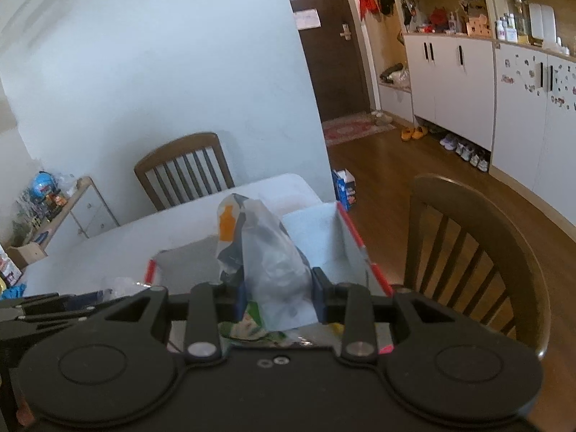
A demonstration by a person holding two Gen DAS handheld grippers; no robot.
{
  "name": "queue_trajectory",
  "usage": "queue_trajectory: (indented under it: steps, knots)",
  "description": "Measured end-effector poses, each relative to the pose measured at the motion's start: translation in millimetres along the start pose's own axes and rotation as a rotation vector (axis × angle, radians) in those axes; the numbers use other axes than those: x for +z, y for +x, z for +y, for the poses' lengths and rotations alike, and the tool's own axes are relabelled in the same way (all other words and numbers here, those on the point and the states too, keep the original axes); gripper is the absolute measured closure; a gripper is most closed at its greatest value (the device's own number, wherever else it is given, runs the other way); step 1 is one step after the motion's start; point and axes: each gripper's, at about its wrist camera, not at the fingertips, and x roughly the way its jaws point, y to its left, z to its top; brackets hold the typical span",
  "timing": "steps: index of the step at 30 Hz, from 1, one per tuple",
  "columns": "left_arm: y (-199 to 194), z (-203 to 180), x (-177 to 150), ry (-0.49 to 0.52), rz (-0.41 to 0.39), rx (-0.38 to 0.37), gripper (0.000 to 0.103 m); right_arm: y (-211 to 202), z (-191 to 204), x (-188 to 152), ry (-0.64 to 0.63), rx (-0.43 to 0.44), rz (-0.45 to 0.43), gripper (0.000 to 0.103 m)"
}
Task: Organize objects
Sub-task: 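Carry the bubble-wrap bag and white plastic bag into the red shoebox, then open both tools to release the two bags inside the box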
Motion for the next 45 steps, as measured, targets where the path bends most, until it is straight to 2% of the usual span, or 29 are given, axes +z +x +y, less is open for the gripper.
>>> queue_trajectory:
  steps: [13, 25, 28, 36, 42, 43, 45]
  knots:
    - [69, -22, 7, 0.050, 0.110, 0.103, 0.068, 53, -10, -4, -0.067, -0.004, 0.085, 0.069]
    - [121, -26, 12, 0.075, 0.235, 0.173, 0.068, 95, 4, -9, -0.243, -0.060, 0.174, 0.069]
    - [132, -24, 14, 0.062, 0.275, 0.166, 0.067, 103, 10, -14, -0.295, -0.070, 0.201, 0.069]
    - [146, -24, 14, 0.064, 0.349, 0.170, 0.067, 115, 11, -20, -0.340, -0.069, 0.243, 0.067]
    - [147, -19, 14, 0.035, 0.364, 0.167, 0.066, 116, 3, -20, -0.324, -0.059, 0.259, 0.061]
    - [146, -18, 14, 0.029, 0.364, 0.169, 0.065, 115, 3, -20, -0.323, -0.057, 0.259, 0.059]
    - [145, -18, 14, 0.021, 0.359, 0.173, 0.056, 114, 0, -20, -0.320, -0.055, 0.254, 0.057]
